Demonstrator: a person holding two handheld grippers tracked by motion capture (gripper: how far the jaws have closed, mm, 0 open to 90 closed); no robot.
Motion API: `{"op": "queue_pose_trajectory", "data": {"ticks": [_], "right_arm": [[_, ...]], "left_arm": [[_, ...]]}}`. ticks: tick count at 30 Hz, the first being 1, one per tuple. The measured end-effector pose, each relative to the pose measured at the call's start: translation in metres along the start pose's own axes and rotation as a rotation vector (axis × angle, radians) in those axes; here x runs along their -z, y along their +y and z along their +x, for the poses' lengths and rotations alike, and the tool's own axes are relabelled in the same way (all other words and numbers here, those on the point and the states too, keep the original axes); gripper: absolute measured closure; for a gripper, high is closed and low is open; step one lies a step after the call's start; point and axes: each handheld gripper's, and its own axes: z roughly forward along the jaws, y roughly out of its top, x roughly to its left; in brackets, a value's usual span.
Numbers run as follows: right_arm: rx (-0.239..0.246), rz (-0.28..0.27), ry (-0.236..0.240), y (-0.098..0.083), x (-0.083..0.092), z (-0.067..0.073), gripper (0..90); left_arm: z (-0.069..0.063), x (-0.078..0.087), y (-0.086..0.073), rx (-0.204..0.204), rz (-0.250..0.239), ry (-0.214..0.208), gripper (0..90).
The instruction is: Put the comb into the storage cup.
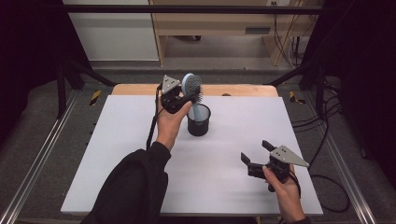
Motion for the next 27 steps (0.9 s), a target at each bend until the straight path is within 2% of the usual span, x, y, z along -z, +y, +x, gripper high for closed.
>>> {"op": "queue_pose_trajectory", "data": {"ticks": [13,27], "right_arm": [[0.000,0.001,0.000,0.000,0.000,0.000,5.6],[0.000,0.001,0.002,0.000,0.000,0.000,5.6]], "left_arm": [[0.003,-0.002,-0.008,0.002,0.015,0.005,50.3],[0.000,-0.005,-0.011,-0.001,0.023,0.000,50.2]]}}
